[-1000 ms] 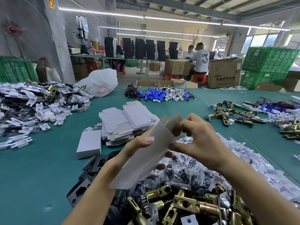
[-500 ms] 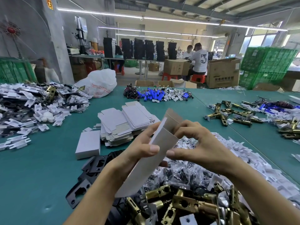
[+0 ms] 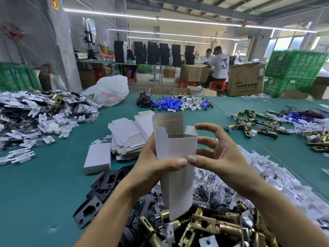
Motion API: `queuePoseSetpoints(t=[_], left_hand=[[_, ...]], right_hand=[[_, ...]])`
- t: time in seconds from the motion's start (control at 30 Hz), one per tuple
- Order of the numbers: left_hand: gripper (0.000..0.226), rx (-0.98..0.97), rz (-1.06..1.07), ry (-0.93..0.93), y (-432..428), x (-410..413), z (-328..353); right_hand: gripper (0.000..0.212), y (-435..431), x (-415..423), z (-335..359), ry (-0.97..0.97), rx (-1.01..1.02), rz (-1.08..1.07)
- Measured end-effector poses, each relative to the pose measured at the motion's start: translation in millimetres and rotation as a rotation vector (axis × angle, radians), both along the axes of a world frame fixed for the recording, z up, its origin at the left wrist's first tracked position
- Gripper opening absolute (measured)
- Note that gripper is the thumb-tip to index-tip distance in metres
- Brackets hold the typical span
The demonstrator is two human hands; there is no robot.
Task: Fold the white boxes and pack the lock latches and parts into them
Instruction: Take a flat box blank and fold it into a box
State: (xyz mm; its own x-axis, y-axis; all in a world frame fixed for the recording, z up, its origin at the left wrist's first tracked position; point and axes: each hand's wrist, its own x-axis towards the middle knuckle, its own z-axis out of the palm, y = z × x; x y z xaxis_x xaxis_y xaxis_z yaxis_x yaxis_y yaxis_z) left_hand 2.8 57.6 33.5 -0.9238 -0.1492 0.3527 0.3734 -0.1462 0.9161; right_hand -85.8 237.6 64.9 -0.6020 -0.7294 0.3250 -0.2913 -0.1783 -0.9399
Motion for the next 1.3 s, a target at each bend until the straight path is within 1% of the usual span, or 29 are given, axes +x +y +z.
queuePoseSetpoints(t=[0.07,0.13,0.23,0.27,0.47,0.57,0.63,0.67,0.77,0.8,0.83,0.93,1.1,1.2,1.3], left_hand=[[0.080,0.011,0.032,0.011,1,-1,-2],[0.077,0.008,0.061,0.014,3,0,-2],[0.071,0.009,0.102,0.030,4,-2,-2],[0.070,0.012,0.112,0.032,4,-2,-2],[0.054,-0.013,0.131,0.063,4,-2,-1],[0.050,-0.073,0.177,0.082,7,-4,-3],[0.055,-0.110,0.243,0.109,8,-5,-4],[0.063,-0.117,0.272,0.130,8,-5,-5],[0.095,-0.132,0.388,0.211,7,-3,-5],[0.098,-0.147,0.421,0.255,7,-3,-5],[0.095,-0.159,0.445,0.299,7,-3,-5],[0.072,-0.231,0.459,0.358,7,-5,-5],[0.048,-0.371,0.445,0.362,6,-6,-13],[0.038,-0.384,0.458,0.347,5,-6,-14],[0.032,-0.337,0.419,0.303,5,-6,-12]], right_hand=[[0.073,-3,1,-3,-0.031,-0.031,-0.004],[0.071,-4,3,-5,-0.061,-0.047,-0.003],[0.050,-5,4,-5,-0.018,-0.025,0.021],[0.047,-4,4,-6,-0.021,-0.025,0.039],[0.043,-1,3,-9,-0.077,-0.073,0.089],[0.043,1,1,-9,-0.053,-0.062,0.063],[0.044,1,0,-8,-0.022,-0.051,0.037],[0.044,1,0,-8,-0.002,-0.046,0.034],[0.039,-1,1,-6,0.061,-0.045,0.047],[0.038,-1,1,-6,0.080,-0.045,0.042],[0.036,-1,1,-5,0.103,-0.043,0.030],[0.033,1,-2,-6,0.173,-0.017,0.013],[0.033,5,-7,-18,0.150,0.018,-0.025],[0.032,4,-6,-16,0.146,0.026,-0.006],[0.028,4,-6,-10,0.184,0.093,0.010]])
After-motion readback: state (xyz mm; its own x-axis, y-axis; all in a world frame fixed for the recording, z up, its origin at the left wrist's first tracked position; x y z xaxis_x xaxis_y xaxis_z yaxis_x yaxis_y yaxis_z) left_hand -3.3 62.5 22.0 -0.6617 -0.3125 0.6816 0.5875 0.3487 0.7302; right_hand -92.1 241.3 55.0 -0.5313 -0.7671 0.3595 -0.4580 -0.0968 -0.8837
